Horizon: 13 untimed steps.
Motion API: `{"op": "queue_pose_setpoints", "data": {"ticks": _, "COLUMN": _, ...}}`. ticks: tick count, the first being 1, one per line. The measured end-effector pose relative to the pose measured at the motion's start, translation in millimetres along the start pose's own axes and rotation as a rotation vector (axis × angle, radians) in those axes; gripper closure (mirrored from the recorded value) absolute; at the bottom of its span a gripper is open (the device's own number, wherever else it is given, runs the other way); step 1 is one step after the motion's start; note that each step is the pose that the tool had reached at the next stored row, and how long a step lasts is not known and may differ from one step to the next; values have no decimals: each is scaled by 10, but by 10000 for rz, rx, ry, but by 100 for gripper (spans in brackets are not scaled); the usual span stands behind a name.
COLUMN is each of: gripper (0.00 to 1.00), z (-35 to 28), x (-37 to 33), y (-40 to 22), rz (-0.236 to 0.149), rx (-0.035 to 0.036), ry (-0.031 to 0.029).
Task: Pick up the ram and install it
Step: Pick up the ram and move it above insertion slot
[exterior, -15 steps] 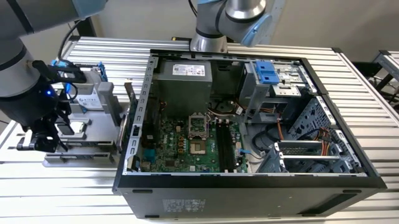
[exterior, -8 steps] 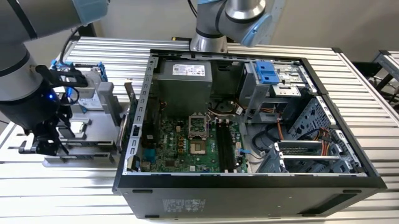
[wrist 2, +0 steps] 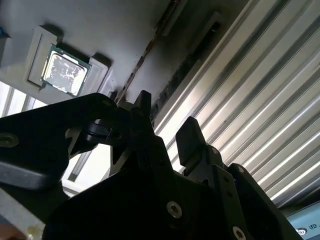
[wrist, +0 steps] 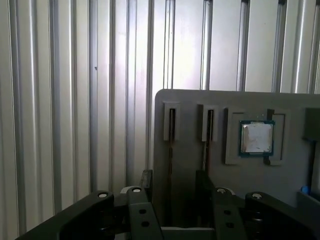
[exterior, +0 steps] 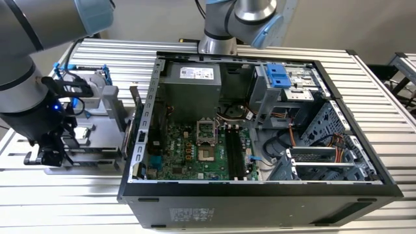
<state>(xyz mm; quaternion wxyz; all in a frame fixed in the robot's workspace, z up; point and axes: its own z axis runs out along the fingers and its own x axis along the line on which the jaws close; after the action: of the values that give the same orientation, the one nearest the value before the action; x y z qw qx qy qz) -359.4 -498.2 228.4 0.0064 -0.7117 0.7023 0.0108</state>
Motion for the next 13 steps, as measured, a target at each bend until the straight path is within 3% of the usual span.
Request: {"op": "queue_pose_setpoints", "data": {"ticks": 13, "gripper": 0, "z": 167, "x": 4, "y": 18, "rz": -2, "rx": 1, "ry": -1}}
